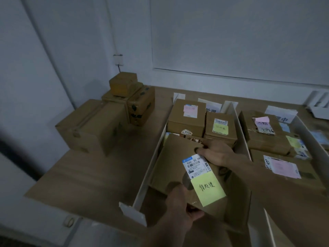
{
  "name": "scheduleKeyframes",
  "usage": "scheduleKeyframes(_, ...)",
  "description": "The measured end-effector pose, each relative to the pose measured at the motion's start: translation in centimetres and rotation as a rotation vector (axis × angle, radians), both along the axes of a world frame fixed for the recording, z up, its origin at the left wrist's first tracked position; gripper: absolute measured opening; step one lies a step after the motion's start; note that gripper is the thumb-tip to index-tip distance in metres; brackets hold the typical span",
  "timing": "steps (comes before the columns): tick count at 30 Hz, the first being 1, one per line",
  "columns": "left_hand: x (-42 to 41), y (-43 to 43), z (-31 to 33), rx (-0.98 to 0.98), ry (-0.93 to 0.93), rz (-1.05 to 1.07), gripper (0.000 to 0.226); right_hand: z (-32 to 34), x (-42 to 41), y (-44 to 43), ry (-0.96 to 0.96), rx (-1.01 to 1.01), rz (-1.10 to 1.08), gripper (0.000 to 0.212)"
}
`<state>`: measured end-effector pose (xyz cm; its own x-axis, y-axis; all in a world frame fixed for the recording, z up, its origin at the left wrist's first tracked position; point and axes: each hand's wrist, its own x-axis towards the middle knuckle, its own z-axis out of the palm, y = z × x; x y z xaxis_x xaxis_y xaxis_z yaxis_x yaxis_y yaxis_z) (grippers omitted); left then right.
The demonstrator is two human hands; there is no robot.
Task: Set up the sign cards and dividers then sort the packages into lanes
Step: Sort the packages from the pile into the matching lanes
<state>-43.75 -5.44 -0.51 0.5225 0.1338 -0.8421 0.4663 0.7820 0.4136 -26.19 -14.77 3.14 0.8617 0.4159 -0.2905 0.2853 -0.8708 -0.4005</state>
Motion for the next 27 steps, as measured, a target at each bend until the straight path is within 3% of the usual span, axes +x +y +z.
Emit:
scheduleKeyframes(4,-0.1,-1.0,-1.6,0.010,-0.019,0.056,0.024,-1.4,0.6,0.1,0.015,0.007,0.055,0.041)
scheduleKeyframes(7,-0.2,-1.5,-1.9,0.008,0.018,0.120,0.018,-1.7,0.3,0.4,0.026,-0.031,0.108,0.034)
scheduleKeyframes(13,-0.7,-1.7,-3.8,-0.017,0.024,0.168,0.033,-3.5,0.4,0.5,0.078,-0.049,0.180,0.035)
scheduleKeyframes(24,0.0,-1.1,-5.4,0.045,0.142,0.202,0.020,-6.9,0.3,1.7,0.165,-0.024,0.248,0.041)
scheduleKeyframes(27,0.6,-0.7,-5.5,0.053,0.154,0.215,0.018,-7.7,0.4,2.0,0.130,-0.025,0.280,0.056)
